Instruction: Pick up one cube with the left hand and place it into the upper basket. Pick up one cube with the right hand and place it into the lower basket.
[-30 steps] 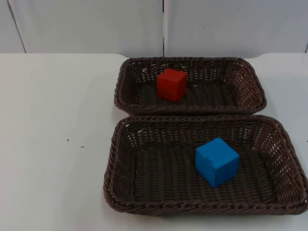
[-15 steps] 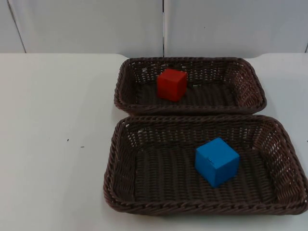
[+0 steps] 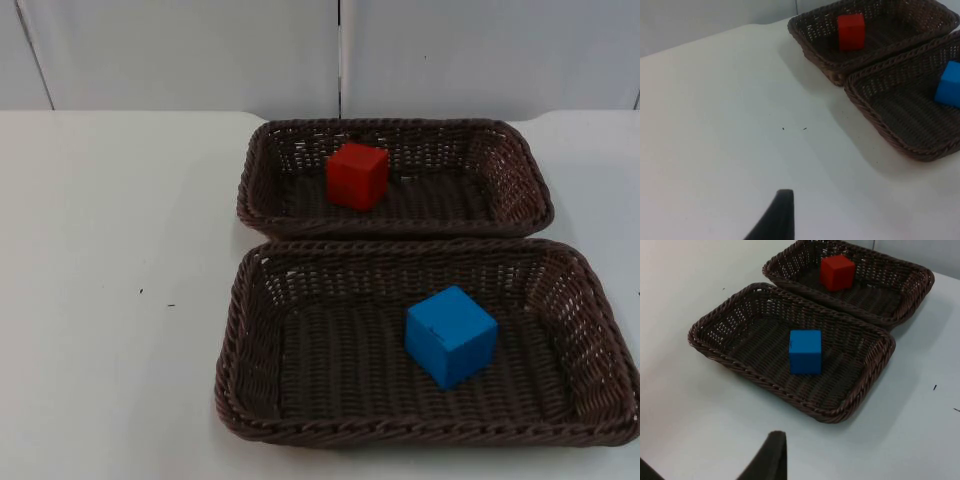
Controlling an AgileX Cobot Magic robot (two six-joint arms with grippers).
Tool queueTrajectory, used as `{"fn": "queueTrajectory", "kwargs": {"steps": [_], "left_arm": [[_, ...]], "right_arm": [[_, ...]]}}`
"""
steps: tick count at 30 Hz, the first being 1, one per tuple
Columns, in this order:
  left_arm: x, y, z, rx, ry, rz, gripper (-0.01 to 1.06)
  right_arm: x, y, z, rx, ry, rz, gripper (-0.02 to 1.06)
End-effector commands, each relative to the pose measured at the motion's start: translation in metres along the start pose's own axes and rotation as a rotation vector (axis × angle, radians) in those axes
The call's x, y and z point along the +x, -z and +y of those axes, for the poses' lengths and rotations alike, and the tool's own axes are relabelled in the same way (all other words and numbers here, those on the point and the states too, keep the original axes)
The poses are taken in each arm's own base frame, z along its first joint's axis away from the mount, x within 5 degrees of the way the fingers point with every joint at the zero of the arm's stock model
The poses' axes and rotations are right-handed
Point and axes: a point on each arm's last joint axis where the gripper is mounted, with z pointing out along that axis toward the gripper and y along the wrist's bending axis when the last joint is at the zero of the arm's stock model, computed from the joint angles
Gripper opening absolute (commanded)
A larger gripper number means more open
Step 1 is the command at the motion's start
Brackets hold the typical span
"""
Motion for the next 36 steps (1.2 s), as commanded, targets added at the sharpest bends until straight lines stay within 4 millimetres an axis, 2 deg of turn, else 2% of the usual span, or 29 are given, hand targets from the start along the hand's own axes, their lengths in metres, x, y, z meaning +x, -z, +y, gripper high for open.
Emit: {"fn": "queueTrajectory", "kwargs": {"steps": [1, 36], "left_arm": [[0.0015, -0.0007, 0.0007, -0.011, -0.003, 0.004, 1.05], [0.0014, -0.0008, -0.0013, -0.376, 0.191, 0.023, 1.05]], "right_arm": [[0.0007, -0.0002, 0.0005, -0.002, 0.006, -0.002, 1.05], [0.0007, -0.0002, 0.0005, -0.002, 0.006, -0.002, 1.05]]}}
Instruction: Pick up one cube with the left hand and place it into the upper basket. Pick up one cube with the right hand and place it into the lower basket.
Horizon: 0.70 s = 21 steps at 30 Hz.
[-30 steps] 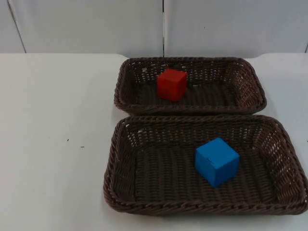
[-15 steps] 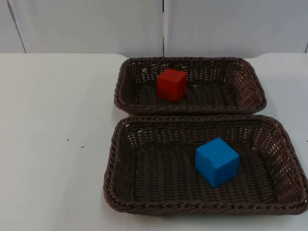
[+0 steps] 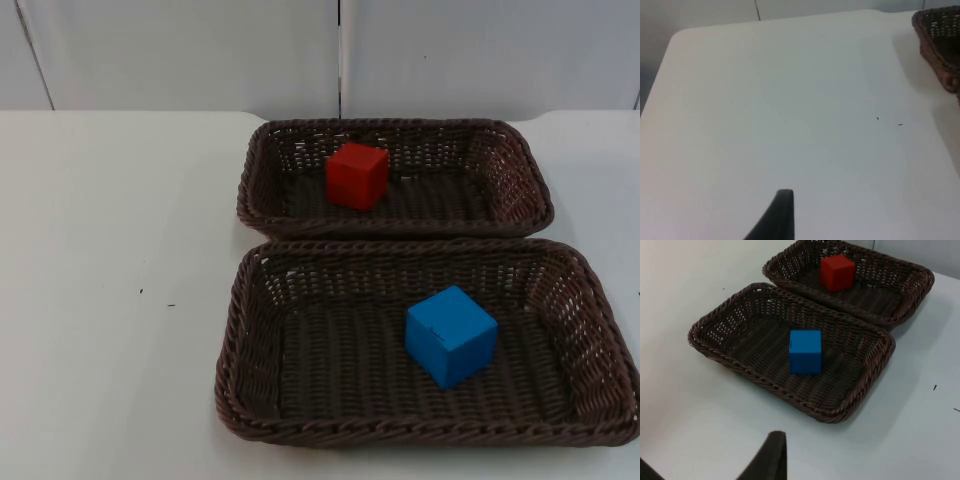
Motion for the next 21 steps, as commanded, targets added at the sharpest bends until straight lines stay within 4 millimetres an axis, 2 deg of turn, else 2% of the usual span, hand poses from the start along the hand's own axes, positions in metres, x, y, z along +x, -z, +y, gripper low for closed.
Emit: {"fn": "queueTrajectory", "kwargs": {"steps": [1, 21], "left_arm": [[0.0015, -0.0007, 0.0007, -0.029, 0.006, 0.005, 1.05], [0.0015, -0.0007, 0.0006, -0.033, 0.008, 0.005, 1.05]], "right_arm": [[0.0007, -0.0002, 0.0005, -0.002, 0.006, -0.002, 1.05], [0.0008, 0.0001, 0.0009, 0.042, -0.016, 0.0, 1.05]]}}
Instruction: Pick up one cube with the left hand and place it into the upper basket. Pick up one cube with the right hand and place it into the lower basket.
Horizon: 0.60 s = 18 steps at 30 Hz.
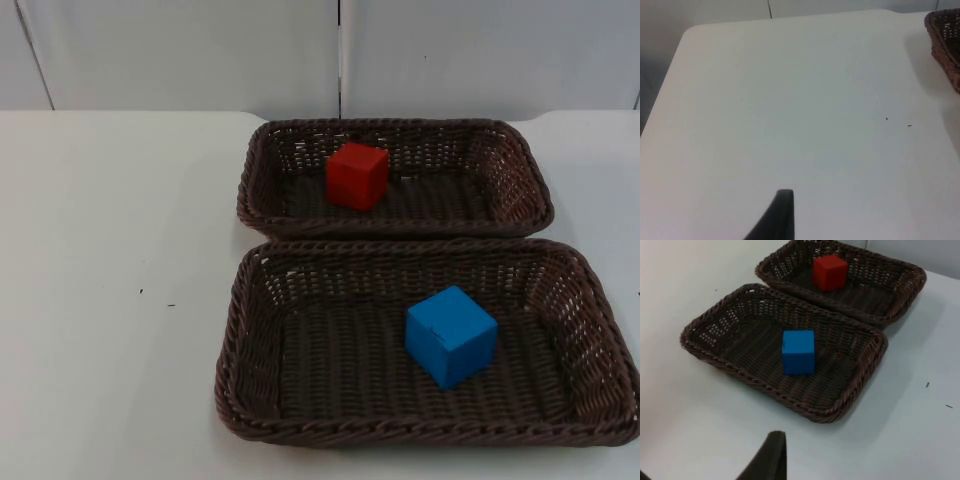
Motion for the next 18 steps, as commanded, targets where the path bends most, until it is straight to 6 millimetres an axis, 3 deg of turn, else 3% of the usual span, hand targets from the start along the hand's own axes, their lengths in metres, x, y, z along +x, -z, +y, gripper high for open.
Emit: {"fn": "queueTrajectory", "kwargs": {"steps": [1, 18], "left_arm": [[0.0015, -0.0007, 0.0008, -0.012, -0.003, 0.004, 1.05], [0.0015, -0.0007, 0.0008, -0.012, -0.003, 0.004, 1.05]], "right_arm": [[0.0007, -0.0001, 0.0007, 0.018, -0.004, -0.001, 1.05], [0.0011, 0.0009, 0.0026, 0.233, -0.115, 0.009, 1.05]]}}
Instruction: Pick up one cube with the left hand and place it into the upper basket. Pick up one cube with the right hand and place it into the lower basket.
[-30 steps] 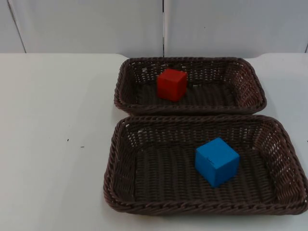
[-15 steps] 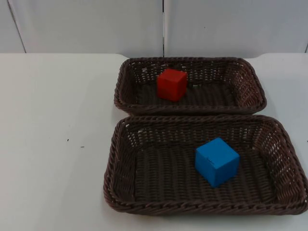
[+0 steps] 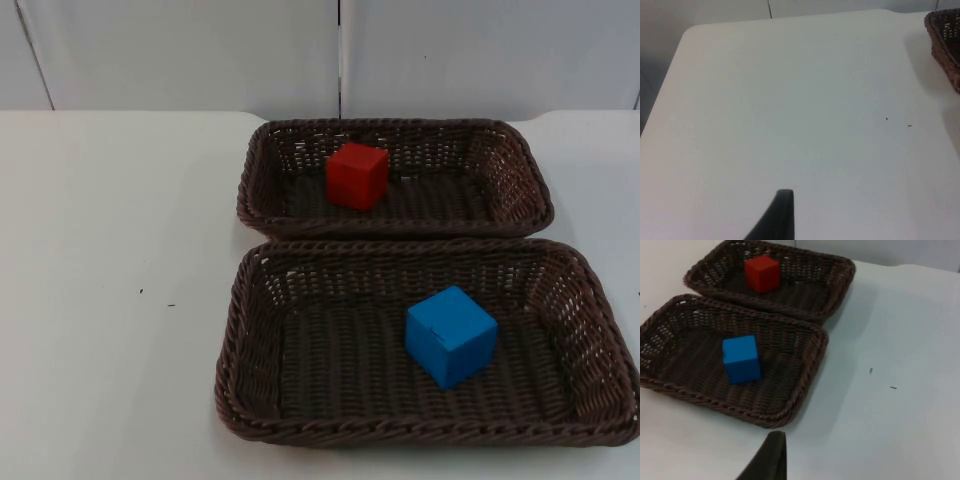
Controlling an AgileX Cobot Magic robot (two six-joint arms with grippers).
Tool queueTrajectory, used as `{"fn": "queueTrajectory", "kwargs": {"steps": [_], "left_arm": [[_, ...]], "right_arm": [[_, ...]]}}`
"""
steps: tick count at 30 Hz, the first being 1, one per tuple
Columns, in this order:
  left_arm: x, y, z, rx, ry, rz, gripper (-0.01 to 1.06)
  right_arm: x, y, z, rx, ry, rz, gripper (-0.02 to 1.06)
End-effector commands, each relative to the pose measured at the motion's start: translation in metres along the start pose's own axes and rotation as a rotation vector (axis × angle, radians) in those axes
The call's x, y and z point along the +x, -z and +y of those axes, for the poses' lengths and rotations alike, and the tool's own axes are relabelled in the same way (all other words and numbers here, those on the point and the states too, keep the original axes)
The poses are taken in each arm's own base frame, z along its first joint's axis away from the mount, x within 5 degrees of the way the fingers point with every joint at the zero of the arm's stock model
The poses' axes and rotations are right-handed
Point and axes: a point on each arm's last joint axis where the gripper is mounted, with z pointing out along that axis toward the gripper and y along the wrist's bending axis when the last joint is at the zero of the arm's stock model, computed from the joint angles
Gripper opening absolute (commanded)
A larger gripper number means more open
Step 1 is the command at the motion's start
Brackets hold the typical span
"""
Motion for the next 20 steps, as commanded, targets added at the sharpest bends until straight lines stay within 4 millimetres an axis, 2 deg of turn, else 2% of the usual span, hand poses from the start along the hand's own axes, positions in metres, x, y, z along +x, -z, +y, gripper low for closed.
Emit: {"fn": "queueTrajectory", "kwargs": {"steps": [1, 11, 20], "left_arm": [[0.0015, -0.0007, 0.0008, -0.012, -0.003, 0.004, 1.05], [0.0015, -0.0007, 0.0008, -0.011, -0.003, 0.004, 1.05], [0.0015, -0.0007, 0.0008, -0.011, -0.003, 0.004, 1.05]], "right_arm": [[0.0008, 0.0001, 0.001, 0.053, -0.022, 0.001, 1.05], [0.0011, 0.0009, 0.0024, 0.212, -0.104, 0.008, 1.05], [0.0012, 0.0011, 0.0031, 0.284, -0.141, 0.011, 1.05]]}}
